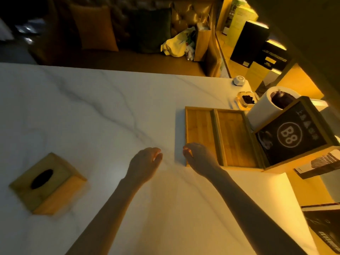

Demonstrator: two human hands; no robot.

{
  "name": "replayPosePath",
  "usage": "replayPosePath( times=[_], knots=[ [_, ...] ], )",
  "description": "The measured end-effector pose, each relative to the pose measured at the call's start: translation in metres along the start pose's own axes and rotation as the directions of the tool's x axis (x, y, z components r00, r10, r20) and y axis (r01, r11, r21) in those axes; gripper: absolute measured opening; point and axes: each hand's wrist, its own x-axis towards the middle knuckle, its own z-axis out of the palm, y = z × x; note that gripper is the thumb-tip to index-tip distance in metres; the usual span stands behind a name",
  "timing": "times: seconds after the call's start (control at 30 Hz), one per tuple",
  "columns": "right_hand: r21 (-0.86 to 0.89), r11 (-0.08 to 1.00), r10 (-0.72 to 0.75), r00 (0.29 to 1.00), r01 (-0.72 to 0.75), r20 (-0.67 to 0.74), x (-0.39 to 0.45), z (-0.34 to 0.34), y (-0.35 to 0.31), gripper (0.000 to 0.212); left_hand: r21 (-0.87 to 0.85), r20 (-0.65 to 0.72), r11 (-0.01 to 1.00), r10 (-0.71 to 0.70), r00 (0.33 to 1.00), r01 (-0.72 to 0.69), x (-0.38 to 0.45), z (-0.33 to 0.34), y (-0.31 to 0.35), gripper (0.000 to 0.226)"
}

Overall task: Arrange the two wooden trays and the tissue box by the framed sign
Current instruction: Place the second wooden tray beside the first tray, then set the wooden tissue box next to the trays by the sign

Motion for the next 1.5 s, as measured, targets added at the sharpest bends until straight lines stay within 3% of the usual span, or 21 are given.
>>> replayPosePath(
  times=[0.13, 0.3, 0.43, 0.53, 0.67, 0.8, 0.9, 1.0, 1.13, 1.3, 1.5],
  knots=[
    [0.026, 0.988, -0.153, 0.988, 0.153, -0.003, 0.016, 0.009, -0.061, 0.03, 0.05, -0.225, 0.998, -0.027, 0.974, 0.039, -0.016, -0.045, -0.04, 0.029],
    [0.064, 0.954, -0.293, 0.956, 0.293, -0.014, 0.028, 0.044, -0.132, 0.029, 0.031, -0.42, 0.995, -0.076, 0.904, 0.097, -0.049, -0.088, -0.103, 0.039],
    [0.1, 0.948, -0.303, 0.953, 0.302, -0.001, 0.026, 0.085, -0.178, 0.031, -0.017, -0.512, 0.978, -0.187, 0.838, 0.208, -0.08, -0.105, -0.151, 0.03],
    [0.167, 0.956, -0.26, 0.962, 0.243, 0.087, 0.019, 0.12, -0.201, 0.035, -0.031, -0.544, 0.95, -0.277, 0.792, 0.311, -0.101, -0.11, -0.184, 0.031],
    [0.261, 0.953, -0.236, 0.915, 0.152, 0.327, 0.006, 0.155, -0.218, 0.053, -0.067, -0.523, 0.872, -0.444, 0.727, 0.485, -0.121, -0.107, -0.224, 0.05],
    [0.414, 0.91, -0.194, 0.865, -0.017, 0.463, -0.003, 0.171, -0.233, 0.064, -0.504, -0.308, 0.721, -0.664, 0.681, 0.476, -0.132, -0.105, -0.241, 0.067],
    [0.486, 0.865, -0.151, 0.861, -0.123, 0.487, -0.007, 0.179, -0.244, 0.063, -0.701, -0.167, 0.561, -0.729, 0.664, 0.439, -0.134, -0.111, -0.243, 0.063],
    [0.507, 0.849, -0.117, 0.885, -0.145, 0.45, -0.01, 0.184, -0.254, 0.059, -0.81, -0.149, 0.472, -0.74, 0.656, 0.348, -0.137, -0.114, -0.249, 0.036],
    [0.533, 0.828, -0.082, 0.903, -0.174, 0.421, -0.012, 0.182, -0.259, 0.049, -0.816, -0.153, 0.472, -0.733, 0.663, 0.334, -0.137, -0.116, -0.247, 0.017],
    [0.6, 0.777, -0.045, 0.934, -0.19, 0.354, -0.014, 0.164, -0.243, 0.041, -0.743, -0.226, 0.576, -0.697, 0.681, 0.343, -0.128, -0.116, -0.225, 0.011],
    [0.612, 0.781, 0.032, 0.986, -0.127, 0.163, -0.018, 0.124, -0.2, 0.034, -0.667, -0.24, 0.682, -0.576, 0.781, 0.298, -0.102, -0.105, -0.178, 0.011]
  ],
)
